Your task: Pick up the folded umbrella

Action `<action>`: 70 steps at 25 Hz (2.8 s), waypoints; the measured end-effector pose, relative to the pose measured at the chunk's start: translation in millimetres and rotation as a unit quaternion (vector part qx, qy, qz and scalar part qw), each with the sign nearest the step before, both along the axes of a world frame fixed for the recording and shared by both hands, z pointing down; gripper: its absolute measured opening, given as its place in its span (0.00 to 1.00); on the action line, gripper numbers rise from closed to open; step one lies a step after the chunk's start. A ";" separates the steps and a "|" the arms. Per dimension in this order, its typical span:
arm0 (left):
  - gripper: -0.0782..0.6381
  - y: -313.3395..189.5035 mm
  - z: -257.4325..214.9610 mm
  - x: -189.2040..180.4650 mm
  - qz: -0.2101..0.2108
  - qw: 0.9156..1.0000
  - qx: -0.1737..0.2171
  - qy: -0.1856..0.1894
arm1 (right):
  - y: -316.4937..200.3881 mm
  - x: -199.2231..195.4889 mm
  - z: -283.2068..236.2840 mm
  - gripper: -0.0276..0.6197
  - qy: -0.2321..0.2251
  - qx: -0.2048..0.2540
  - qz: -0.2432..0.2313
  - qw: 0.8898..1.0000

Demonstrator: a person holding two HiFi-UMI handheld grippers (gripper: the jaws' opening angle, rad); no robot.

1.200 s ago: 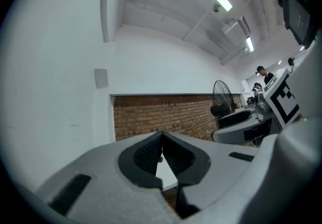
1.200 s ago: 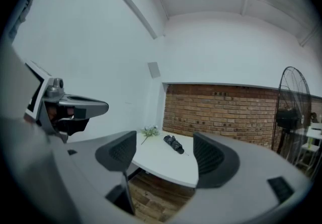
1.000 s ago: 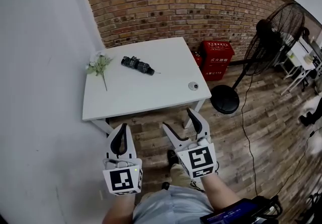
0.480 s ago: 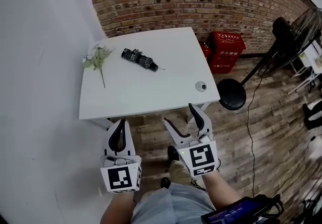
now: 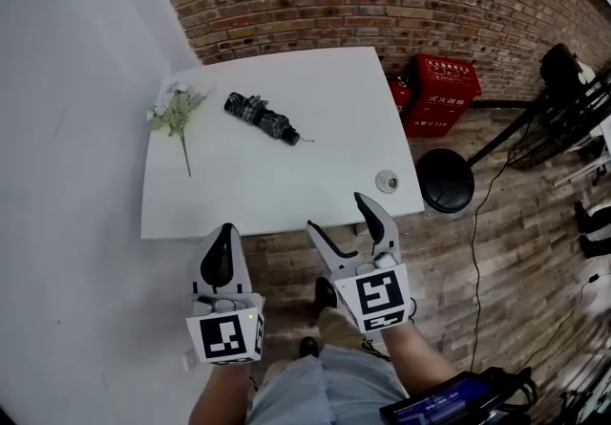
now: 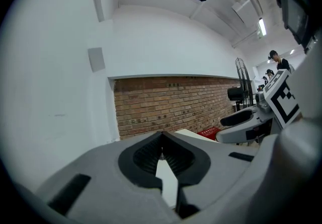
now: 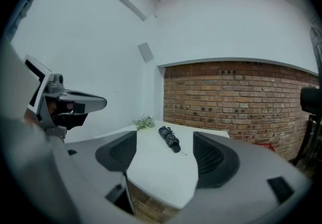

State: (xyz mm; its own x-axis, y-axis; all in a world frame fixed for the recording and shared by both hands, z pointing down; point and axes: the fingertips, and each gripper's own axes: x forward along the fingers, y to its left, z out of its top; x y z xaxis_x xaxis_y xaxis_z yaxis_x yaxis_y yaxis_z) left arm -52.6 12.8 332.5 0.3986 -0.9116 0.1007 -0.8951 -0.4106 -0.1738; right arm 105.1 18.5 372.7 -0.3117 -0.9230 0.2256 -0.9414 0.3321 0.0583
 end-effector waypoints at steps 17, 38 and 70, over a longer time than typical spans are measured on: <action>0.12 -72.5 -37.9 48.5 -0.012 0.999 0.045 -0.019 | -87.7 38.6 -28.4 0.58 -0.015 0.034 -0.027 0.999; 0.12 -113.6 -52.8 -16.9 -0.086 0.994 0.064 0.006 | -151.9 -14.0 -63.4 0.58 0.019 0.064 -0.087 0.994; 0.12 -276.5 33.9 -71.6 -0.074 0.995 -0.059 0.034 | -305.4 -90.0 53.7 0.65 0.079 -0.087 -0.140 0.983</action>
State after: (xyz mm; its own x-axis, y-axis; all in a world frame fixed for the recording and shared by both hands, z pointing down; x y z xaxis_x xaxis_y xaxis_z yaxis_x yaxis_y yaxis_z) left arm -124.2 -263.8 366.4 0.2709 -0.9440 0.1885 -0.9552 -0.2878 -0.0685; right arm 15.1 -286.9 426.5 -0.4955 -0.7495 0.4391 -0.7960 0.5941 0.1158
